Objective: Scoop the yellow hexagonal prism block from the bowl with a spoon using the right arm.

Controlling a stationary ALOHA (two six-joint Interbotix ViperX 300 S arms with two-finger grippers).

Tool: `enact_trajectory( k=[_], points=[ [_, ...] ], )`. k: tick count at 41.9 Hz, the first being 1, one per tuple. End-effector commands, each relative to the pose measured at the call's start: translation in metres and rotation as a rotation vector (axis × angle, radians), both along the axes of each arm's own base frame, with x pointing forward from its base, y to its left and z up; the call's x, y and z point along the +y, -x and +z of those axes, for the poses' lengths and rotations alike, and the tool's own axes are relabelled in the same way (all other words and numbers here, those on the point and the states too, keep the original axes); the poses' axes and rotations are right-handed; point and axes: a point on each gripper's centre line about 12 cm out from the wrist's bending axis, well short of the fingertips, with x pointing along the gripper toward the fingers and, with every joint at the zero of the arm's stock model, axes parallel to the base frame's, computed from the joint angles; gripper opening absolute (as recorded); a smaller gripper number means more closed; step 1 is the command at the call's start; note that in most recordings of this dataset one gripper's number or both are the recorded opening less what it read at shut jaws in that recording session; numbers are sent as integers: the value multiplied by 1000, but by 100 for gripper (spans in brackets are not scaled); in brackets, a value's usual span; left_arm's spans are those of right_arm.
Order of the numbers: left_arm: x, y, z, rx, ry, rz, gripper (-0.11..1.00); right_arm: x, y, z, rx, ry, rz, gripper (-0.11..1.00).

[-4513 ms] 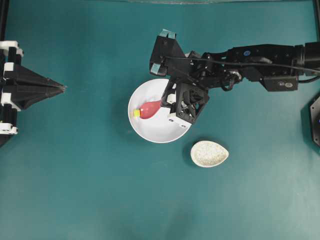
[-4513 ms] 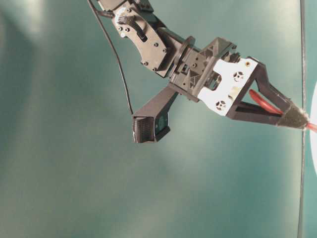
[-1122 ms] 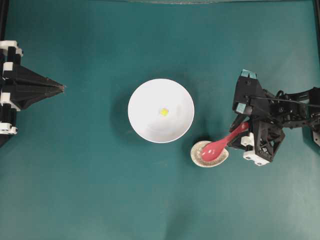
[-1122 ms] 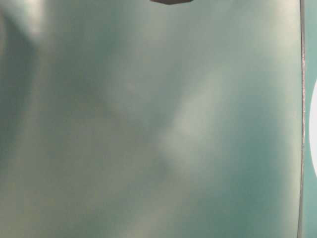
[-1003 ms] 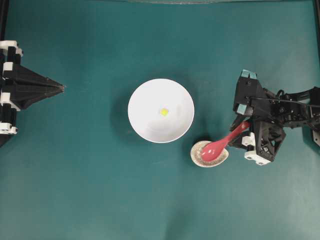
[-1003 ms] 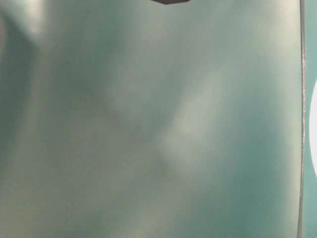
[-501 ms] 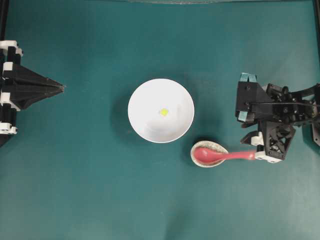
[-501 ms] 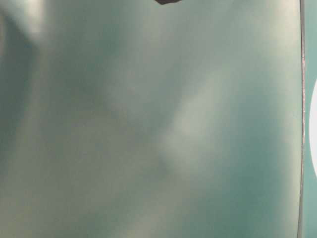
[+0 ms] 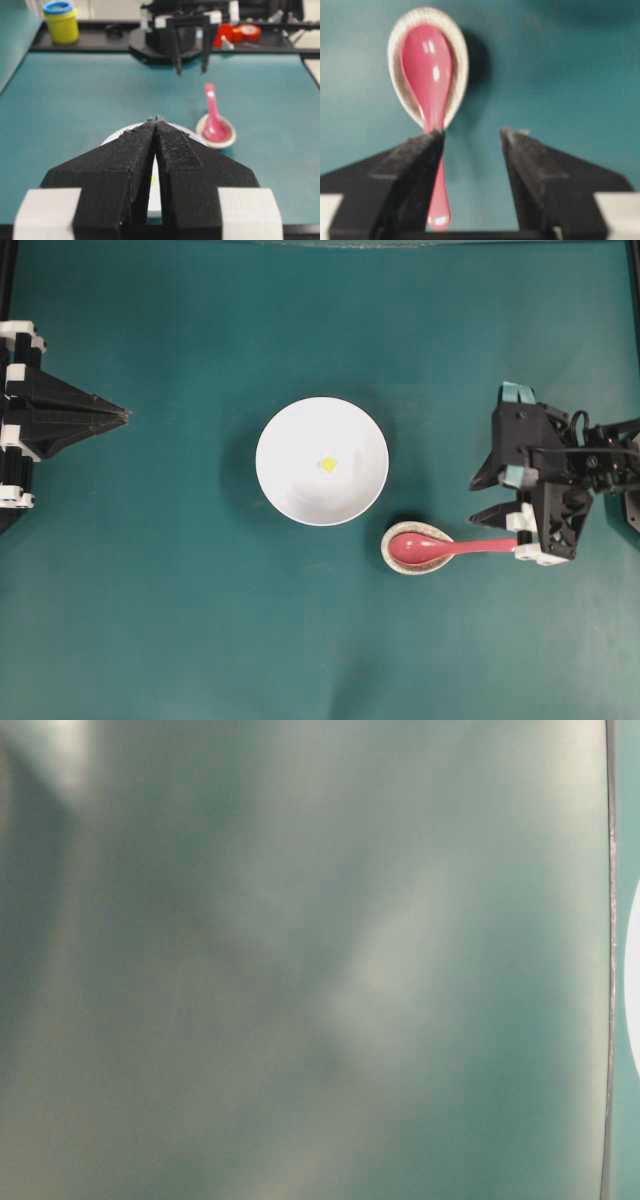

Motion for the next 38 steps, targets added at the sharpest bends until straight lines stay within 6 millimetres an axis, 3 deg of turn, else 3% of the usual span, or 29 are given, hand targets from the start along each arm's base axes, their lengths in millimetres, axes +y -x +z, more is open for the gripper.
enact_trajectory(
  k=[1,19,38],
  points=[
    [0,-2,7,-27,-4,1,0,1,-3,0,-108,1,6,54],
    [0,-2,7,-34,-6,0,0,4,13,-24,-415,-24,19,53],
    [0,-2,6,-27,-10,0,0,13,33,-62,-587,-54,34,53]
  ],
)
